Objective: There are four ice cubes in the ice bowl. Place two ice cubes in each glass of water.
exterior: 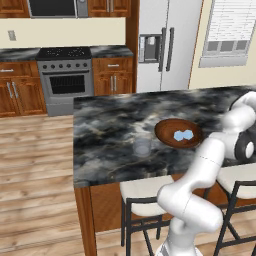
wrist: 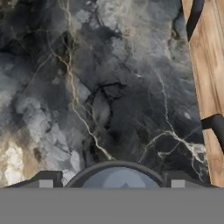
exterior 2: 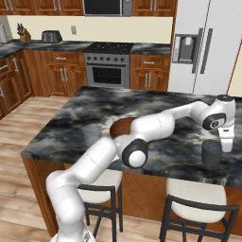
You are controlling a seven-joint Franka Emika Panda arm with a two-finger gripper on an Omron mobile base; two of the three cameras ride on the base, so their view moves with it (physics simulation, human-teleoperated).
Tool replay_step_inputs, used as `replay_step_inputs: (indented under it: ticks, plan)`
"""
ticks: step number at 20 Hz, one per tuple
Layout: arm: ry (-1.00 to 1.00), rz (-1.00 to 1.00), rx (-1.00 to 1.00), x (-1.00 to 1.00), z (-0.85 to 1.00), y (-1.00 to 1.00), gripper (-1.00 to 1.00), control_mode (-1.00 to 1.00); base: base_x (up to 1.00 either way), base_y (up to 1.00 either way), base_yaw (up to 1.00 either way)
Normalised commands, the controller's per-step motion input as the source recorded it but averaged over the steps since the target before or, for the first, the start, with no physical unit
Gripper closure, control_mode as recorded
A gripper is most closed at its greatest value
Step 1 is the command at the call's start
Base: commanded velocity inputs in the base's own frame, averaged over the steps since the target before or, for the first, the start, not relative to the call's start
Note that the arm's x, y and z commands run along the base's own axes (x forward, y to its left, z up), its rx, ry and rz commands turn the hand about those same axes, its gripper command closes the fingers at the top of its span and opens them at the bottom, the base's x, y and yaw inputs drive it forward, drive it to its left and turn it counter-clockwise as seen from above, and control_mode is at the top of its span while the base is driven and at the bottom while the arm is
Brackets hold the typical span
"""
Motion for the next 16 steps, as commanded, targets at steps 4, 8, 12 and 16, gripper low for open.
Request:
replay_step_inputs:
  ticks: [4,8,12,16]
  plan:
    - [-0.03,0.0,-0.01,-0.47,0.14,0.0,-1.0,-1.0,0.0,0.0,0.0]
    - [-0.12,0.04,0.0,-0.81,0.55,0.0,-1.0,-1.0,0.0,0.0,0.0]
    - [-0.26,0.24,-0.07,-1.0,0.08,0.67,-1.0,-1.0,0.0,0.0,0.0]
    - [-0.28,0.21,-0.14,-0.88,-0.39,1.0,-1.0,-1.0,0.0,0.0,0.0]
